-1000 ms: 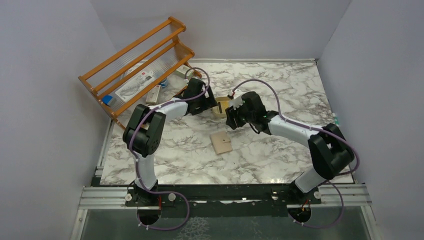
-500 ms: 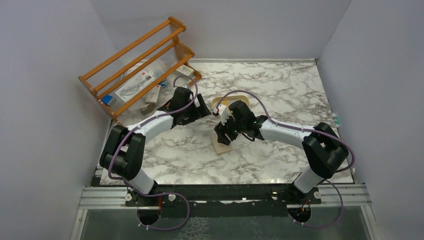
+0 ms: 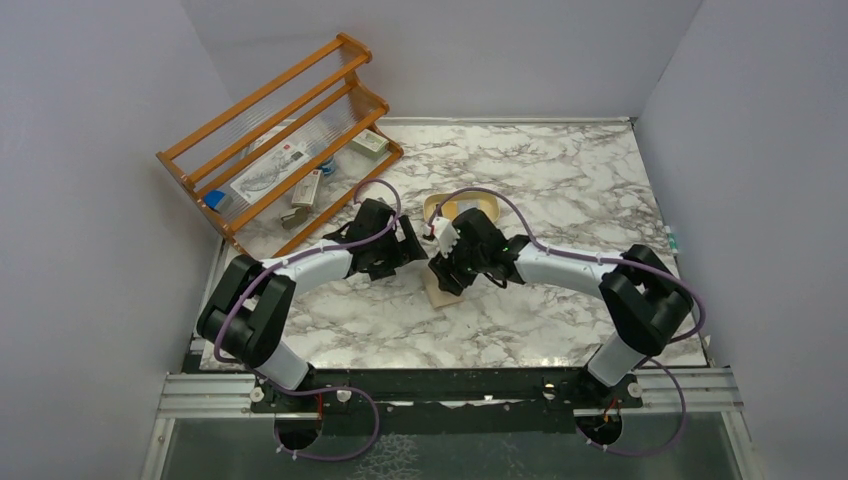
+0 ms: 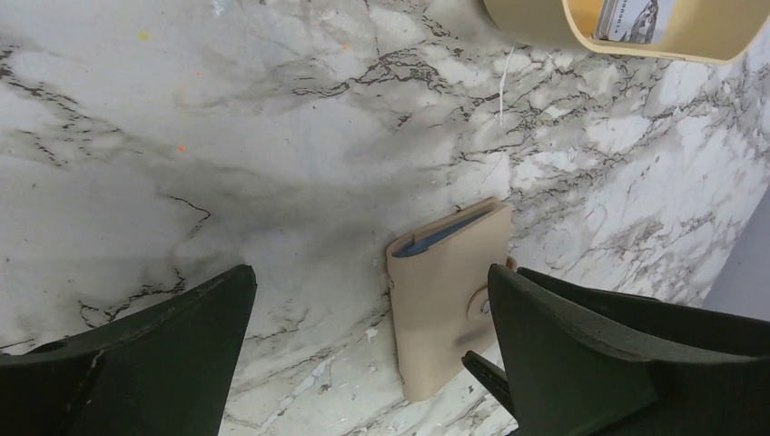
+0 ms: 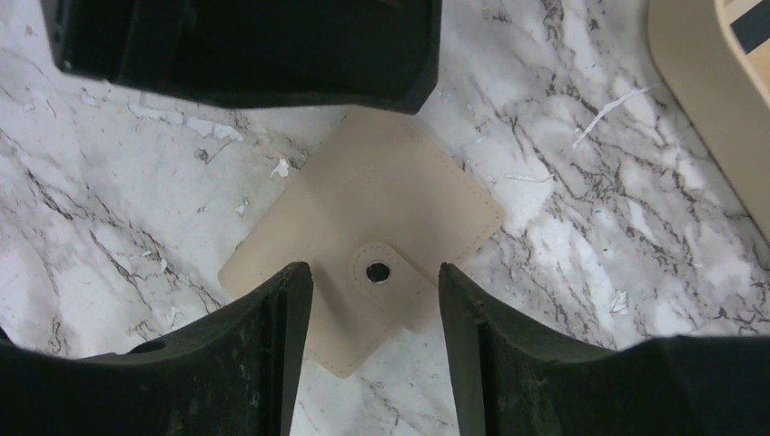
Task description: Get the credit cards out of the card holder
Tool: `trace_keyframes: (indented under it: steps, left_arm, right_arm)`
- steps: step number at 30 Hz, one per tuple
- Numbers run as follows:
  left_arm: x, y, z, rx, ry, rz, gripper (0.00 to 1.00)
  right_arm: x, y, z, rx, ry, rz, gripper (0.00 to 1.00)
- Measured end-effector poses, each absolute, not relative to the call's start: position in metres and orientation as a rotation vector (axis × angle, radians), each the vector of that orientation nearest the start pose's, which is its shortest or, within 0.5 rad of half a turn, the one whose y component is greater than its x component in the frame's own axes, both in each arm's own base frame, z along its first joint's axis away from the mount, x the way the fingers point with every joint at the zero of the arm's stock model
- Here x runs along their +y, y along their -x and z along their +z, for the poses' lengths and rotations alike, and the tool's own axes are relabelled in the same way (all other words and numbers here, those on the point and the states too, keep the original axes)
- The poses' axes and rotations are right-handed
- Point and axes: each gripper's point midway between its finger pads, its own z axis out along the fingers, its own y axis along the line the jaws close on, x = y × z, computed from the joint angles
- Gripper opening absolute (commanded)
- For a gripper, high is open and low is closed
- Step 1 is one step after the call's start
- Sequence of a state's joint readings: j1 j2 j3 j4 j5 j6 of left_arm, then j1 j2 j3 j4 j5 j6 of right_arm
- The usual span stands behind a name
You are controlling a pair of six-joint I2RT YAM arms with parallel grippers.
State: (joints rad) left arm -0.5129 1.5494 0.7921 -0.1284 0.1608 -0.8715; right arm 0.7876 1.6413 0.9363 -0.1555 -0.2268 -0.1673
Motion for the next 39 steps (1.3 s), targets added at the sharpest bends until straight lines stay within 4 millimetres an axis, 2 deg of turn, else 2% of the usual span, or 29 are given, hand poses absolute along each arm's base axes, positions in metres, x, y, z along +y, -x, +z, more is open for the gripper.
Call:
trace_keyframes:
  steps: [7,10,15,18,24,34,39]
  left_arm:
    - [-0.233,-0.289,0.048,2.579,0.410,-0.774,0.99]
    - [-0.233,-0.289,0.048,2.574,0.415,-0.781,0.99]
    - [-0.234,-0.289,0.049,2.567,0.418,-0.788,0.99]
    - [-0.233,-0.288,0.049,2.566,0.420,-0.790,0.99]
    - [-0.235,-0.287,0.049,2.560,0.420,-0.810,0.99]
    - [-0.244,-0.282,0.052,2.559,0.413,-0.862,0.99]
    - [-0.251,-0.283,0.051,2.550,0.410,-0.896,0.99]
  right_arm:
    - [0.297,-0.241,0.035,2.183,1.259,0.512,0.50]
    - [0.297,-0.241,0.034,2.185,1.251,0.495,0.50]
    - [0.296,-0.243,0.032,2.193,1.230,0.480,0.43]
    - [0.296,-0.246,0.032,2.196,1.217,0.469,0.33]
    - [0.299,-0.250,0.033,2.194,1.196,0.460,0.01]
    - [0.306,-0.259,0.037,2.225,1.078,0.510,0.01]
    - [0.306,-0.263,0.051,2.220,0.968,0.603,0.01]
